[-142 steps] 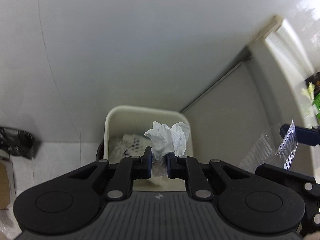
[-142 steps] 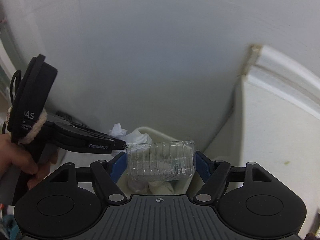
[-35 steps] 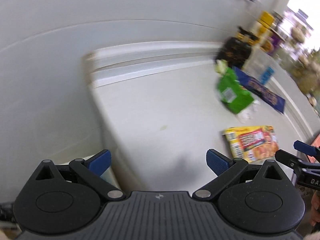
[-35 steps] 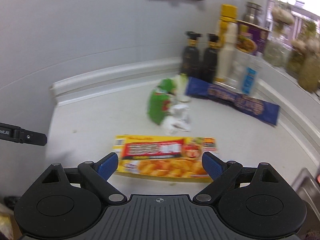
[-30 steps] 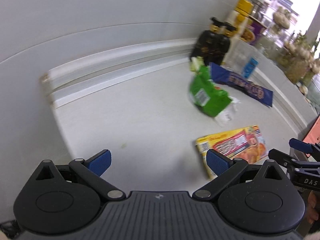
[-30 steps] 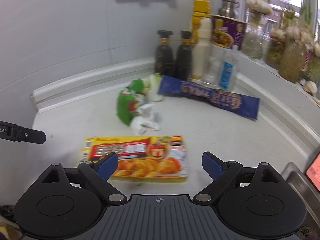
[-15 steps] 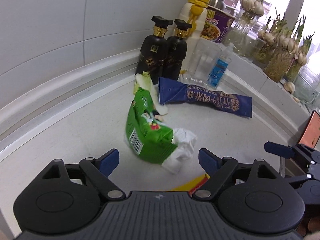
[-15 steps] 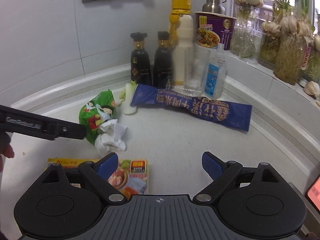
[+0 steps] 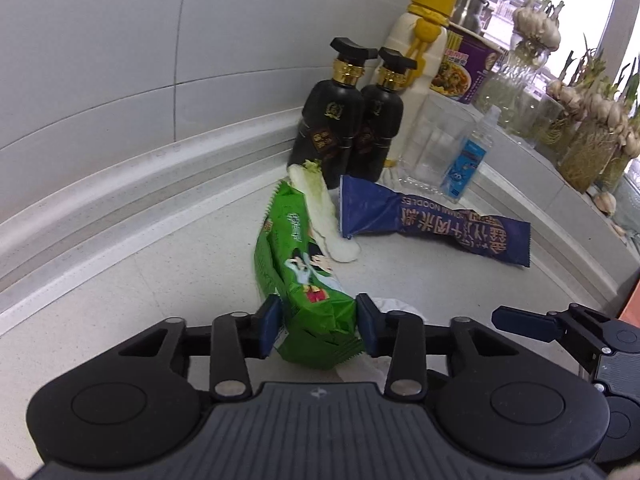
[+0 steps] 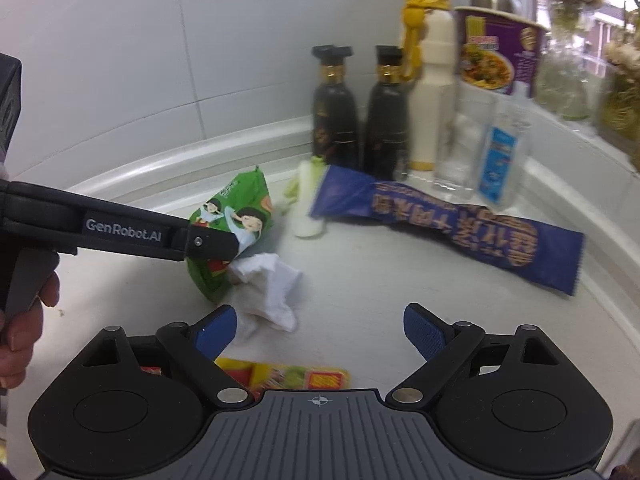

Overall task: Collect trash
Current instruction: 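Grasp the green snack bag with the left tool while the right tool grasps the white tissue, then lift the snack bag and tissue and carry both over the white bin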

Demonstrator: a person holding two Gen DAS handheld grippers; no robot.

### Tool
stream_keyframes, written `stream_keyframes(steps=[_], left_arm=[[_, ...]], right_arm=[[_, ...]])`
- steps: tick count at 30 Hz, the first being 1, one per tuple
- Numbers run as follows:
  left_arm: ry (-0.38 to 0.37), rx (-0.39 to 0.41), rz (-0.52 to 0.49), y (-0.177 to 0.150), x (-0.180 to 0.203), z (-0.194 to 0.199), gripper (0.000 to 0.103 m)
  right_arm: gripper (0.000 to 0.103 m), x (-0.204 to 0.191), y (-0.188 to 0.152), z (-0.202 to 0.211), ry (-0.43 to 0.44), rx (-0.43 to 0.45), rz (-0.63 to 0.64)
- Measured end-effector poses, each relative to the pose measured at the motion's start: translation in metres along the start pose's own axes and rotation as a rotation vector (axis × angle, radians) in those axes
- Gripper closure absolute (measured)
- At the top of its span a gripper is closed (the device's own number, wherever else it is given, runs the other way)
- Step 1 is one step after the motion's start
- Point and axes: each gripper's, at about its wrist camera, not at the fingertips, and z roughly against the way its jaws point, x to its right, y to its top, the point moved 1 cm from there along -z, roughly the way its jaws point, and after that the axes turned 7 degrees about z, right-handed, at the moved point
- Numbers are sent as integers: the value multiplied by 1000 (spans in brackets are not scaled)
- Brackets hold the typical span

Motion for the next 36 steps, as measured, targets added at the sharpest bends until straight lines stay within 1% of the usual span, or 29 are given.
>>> stream_keyframes(steps=[4, 9, 11, 15, 18, 20, 21, 22, 23, 26, 29, 36], left_arm=[[2, 4, 18, 2, -7, 2, 70], [12, 12, 37, 4, -15, 7, 70], [17, 14, 44, 4, -19, 10, 70], [31, 9, 56, 2, -28, 14, 70], [41, 10, 70, 0, -35, 19, 70], [45, 10, 77, -1, -38, 22, 70], [46, 11, 79, -1, -40, 23, 70], [47, 11, 80, -2, -41, 25, 70], [48, 13, 82, -2, -42, 26, 70], [48, 18, 85, -3, -44, 32, 71], [46, 24, 86, -4, -45, 37, 71], [39, 31, 93, -8, -49, 53, 71]], right_arm=[[13, -5, 8, -10, 24, -8, -6], [17, -15, 17, -22, 72, -18, 4], [22, -20, 19, -28, 77, -34, 15], [29, -28, 22, -37, 90, -53, 29], [39, -33, 24, -44, 97, -67, 37], [49, -36, 25, -48, 97, -77, 42], [52, -37, 25, -50, 95, -82, 43], [59, -38, 25, -52, 93, -87, 44], [70, -39, 25, -53, 91, -90, 45], [85, -41, 25, -53, 82, -86, 54], [89, -45, 27, -48, 85, -70, 69], [89, -51, 32, -31, 75, -43, 77]])
